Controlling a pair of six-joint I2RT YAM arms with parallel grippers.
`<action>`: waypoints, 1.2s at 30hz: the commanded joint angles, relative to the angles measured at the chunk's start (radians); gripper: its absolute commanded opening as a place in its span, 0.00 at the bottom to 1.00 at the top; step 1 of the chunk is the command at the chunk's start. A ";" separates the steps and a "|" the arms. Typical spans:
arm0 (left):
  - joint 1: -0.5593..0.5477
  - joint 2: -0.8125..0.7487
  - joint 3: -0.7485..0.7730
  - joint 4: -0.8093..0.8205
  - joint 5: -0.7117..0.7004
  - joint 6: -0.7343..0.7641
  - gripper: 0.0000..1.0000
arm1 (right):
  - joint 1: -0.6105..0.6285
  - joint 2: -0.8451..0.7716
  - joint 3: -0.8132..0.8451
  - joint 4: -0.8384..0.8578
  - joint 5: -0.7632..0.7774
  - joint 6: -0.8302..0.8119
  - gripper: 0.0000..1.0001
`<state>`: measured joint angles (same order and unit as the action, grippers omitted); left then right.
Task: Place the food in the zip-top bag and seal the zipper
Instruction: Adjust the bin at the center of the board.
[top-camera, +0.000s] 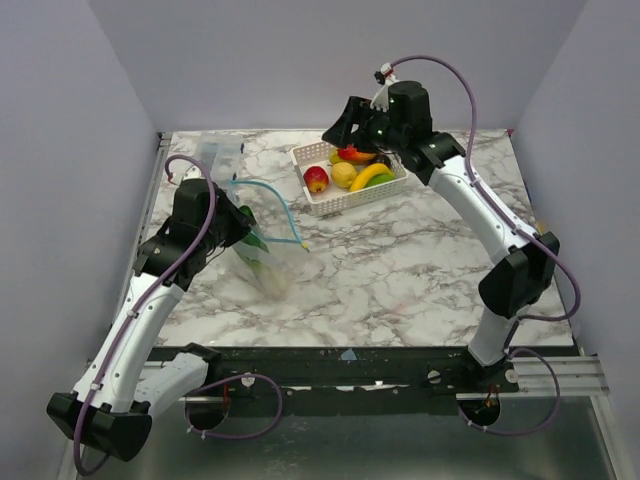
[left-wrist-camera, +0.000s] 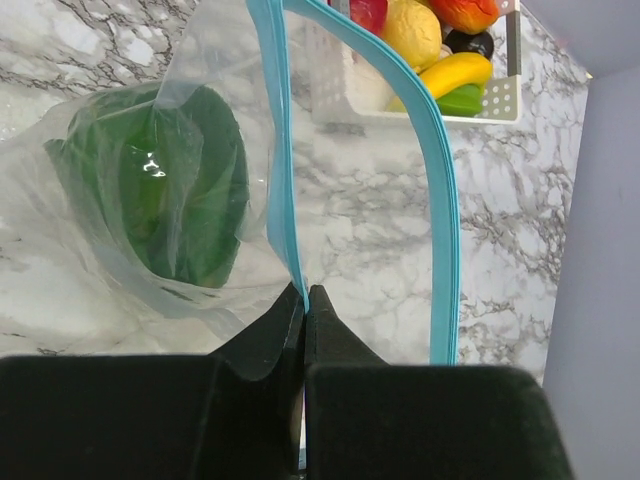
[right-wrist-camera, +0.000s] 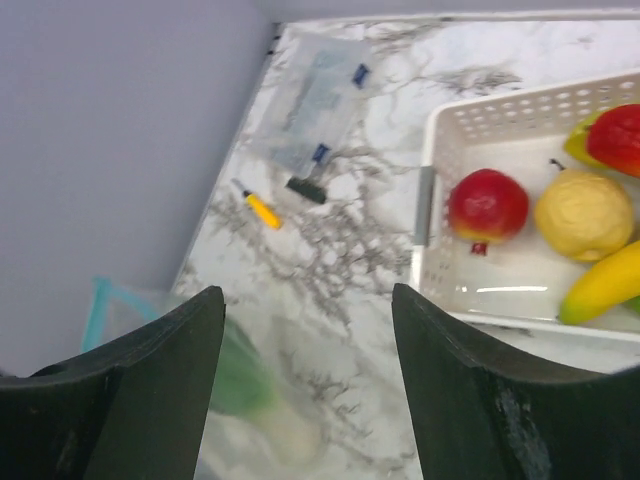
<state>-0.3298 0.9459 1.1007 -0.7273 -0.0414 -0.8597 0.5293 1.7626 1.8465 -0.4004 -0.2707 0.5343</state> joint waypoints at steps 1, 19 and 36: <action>0.005 0.017 0.013 0.062 -0.003 0.056 0.00 | -0.012 0.143 0.051 0.035 0.138 -0.028 0.72; 0.022 0.092 0.026 0.101 0.017 0.195 0.00 | -0.012 0.430 0.111 -0.012 0.739 0.128 0.77; 0.110 0.058 -0.043 0.165 0.094 0.188 0.00 | -0.012 0.270 -0.239 0.029 0.669 0.129 0.78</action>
<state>-0.2325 1.0332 1.0683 -0.5976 0.0181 -0.6800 0.5159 2.1075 1.6798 -0.3477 0.4107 0.6468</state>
